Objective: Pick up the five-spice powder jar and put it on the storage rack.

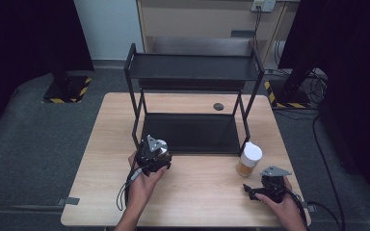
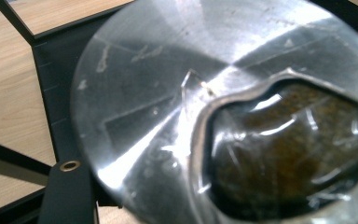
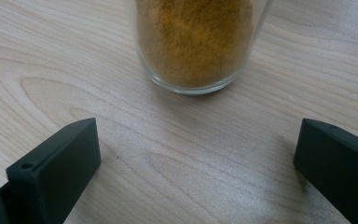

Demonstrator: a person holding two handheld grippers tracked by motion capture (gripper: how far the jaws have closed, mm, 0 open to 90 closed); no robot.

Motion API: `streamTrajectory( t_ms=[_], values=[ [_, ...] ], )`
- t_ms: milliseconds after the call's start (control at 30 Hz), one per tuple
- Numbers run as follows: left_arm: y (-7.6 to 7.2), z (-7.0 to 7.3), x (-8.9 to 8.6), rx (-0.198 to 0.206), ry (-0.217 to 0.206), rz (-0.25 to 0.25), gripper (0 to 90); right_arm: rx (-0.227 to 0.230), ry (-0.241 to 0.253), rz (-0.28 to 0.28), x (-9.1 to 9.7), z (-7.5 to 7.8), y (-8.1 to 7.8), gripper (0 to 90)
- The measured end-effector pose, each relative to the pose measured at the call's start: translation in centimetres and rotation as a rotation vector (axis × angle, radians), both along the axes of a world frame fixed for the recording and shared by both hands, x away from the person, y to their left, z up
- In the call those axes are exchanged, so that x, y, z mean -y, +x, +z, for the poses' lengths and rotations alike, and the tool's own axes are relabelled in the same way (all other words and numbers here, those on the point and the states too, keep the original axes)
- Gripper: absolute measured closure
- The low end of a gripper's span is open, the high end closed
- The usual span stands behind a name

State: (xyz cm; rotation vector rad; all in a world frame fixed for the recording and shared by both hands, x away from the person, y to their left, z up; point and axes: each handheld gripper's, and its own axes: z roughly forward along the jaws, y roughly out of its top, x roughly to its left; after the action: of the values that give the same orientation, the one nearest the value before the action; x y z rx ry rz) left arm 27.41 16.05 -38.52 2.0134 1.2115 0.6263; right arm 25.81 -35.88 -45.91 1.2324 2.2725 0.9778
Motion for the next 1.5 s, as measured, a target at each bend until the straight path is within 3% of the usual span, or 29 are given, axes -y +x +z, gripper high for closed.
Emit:
streamTrajectory(
  t_ms=[300, 800, 1200, 1500],
  values=[
    [1.0, 0.5, 0.6, 0.008, 0.006, 0.003, 30.0, 0.003, -0.001, -0.004, 0.0, 0.0, -0.1, 1.5],
    [4.8, 0.6, 1.2, 0.011, 0.006, 0.008, 30.0, 0.003, -0.001, -0.004, 0.0, 0.0, -0.1, 1.5],
    [8.2, 0.0, 1.7, 0.002, 0.008, 0.009, 30.0, 0.003, -0.001, -0.003, 0.0, 0.0, -0.1, 1.5],
    [9.7, -1.2, 2.5, -0.017, 0.01, 0.007, 30.0, 0.003, -0.001, -0.004, 0.0, 0.0, -0.1, 1.5]
  ],
)
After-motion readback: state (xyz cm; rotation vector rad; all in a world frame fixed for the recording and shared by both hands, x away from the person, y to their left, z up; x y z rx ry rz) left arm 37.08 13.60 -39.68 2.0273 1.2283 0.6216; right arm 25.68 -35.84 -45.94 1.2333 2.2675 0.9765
